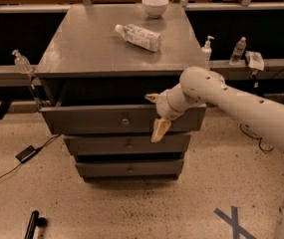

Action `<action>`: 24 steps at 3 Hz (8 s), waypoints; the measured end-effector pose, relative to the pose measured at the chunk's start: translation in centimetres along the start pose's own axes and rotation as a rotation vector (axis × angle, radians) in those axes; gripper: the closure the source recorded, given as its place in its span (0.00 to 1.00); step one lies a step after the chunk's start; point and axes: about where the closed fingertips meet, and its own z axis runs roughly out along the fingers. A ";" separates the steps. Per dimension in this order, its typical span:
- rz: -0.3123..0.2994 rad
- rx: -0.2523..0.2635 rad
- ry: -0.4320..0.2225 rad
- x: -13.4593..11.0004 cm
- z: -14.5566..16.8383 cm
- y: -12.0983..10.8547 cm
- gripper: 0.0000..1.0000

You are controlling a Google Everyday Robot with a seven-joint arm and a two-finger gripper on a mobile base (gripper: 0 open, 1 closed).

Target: Open top drawer

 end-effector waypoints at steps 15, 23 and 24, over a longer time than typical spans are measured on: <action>0.036 0.114 -0.028 -1.8 -7.8 -1.9 1.00; 0.150 0.059 -0.202 -2.0 -6.3 7.3 1.00; 0.107 0.160 -0.200 -2.6 -8.3 6.7 1.00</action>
Offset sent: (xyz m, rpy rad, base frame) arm 0.0124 -0.0103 -0.0127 0.0365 0.0671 -0.0275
